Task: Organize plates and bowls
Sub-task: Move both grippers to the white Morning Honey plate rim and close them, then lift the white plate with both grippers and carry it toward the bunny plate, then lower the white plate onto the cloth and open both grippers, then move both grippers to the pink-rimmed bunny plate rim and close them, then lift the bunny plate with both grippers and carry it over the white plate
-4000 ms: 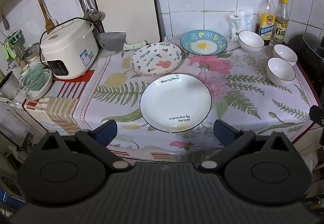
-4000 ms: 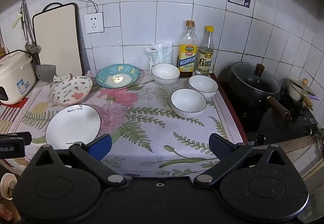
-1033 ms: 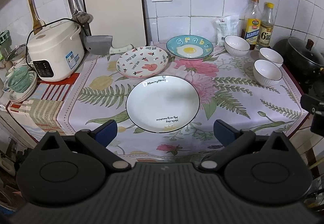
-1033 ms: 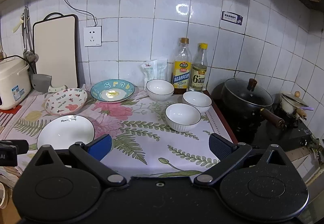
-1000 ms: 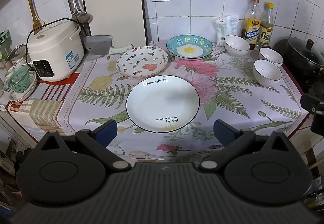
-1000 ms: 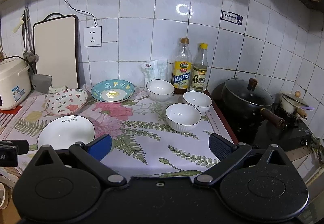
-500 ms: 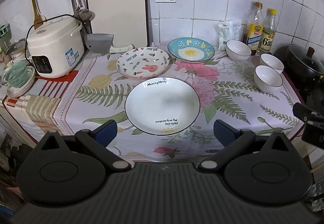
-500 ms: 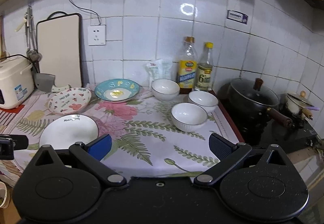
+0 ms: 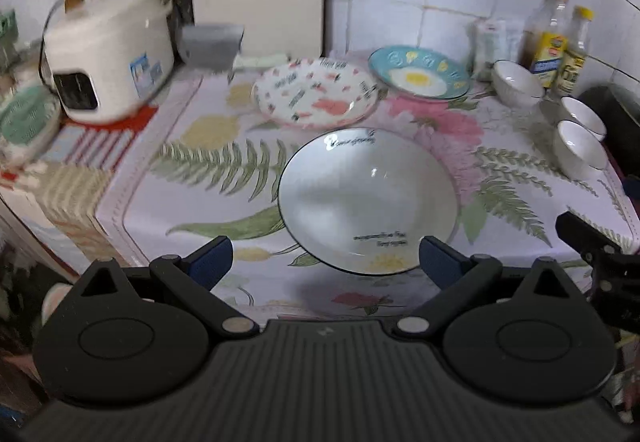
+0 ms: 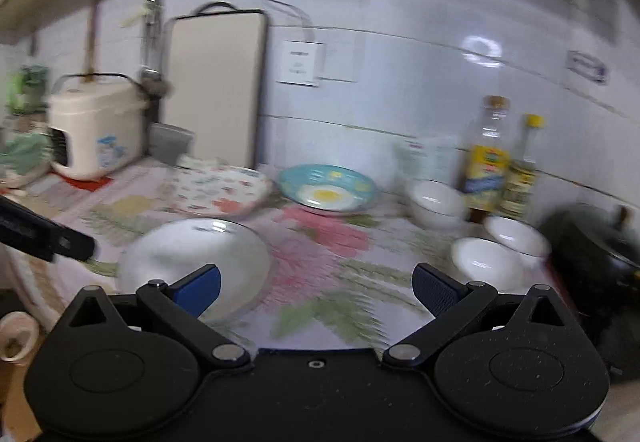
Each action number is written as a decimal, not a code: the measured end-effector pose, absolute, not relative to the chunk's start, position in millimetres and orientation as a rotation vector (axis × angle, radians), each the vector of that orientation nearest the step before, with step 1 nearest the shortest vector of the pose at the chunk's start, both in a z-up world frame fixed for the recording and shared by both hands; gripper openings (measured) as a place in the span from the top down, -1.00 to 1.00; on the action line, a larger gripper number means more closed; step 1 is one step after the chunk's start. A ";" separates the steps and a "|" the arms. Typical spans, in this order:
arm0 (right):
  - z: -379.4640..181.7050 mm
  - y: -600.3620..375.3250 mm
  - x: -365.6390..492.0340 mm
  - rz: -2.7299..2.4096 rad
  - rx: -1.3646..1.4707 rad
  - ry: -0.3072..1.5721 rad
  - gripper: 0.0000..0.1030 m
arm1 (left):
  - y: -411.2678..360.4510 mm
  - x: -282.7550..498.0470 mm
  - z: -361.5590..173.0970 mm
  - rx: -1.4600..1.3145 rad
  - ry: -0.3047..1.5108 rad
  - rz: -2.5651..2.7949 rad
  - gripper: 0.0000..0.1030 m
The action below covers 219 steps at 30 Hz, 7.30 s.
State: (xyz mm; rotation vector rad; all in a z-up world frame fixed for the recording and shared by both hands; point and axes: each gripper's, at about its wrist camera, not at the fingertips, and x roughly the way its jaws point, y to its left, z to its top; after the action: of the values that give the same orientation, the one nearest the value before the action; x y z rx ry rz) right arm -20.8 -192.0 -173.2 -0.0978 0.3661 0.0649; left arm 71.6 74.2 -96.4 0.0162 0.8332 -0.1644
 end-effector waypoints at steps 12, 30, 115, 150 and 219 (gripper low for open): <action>-225.1 -172.0 61.9 0.258 0.134 0.500 -0.89 | 108.1 115.5 -174.8 -0.074 0.762 -0.135 -0.76; -272.9 -174.1 114.2 0.234 0.226 0.578 0.09 | 100.5 164.4 -213.4 -0.120 0.877 -0.238 0.45; -228.4 -280.8 118.4 0.076 0.149 0.684 0.07 | -39.1 228.9 -153.1 -0.004 1.122 -0.364 0.32; -117.1 -199.1 75.3 0.256 0.043 0.416 -0.69 | 53.2 202.8 -77.3 0.087 0.949 -0.368 -0.60; -214.1 -167.9 328.7 0.308 0.337 0.788 0.63 | 124.6 365.0 -177.2 -0.176 1.010 -0.255 0.47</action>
State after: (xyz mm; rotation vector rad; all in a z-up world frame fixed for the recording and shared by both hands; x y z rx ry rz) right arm 328.7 -167.9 -214.1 0.3371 0.7883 0.3076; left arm 365.0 124.6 -177.2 -0.1756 1.0098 -0.2553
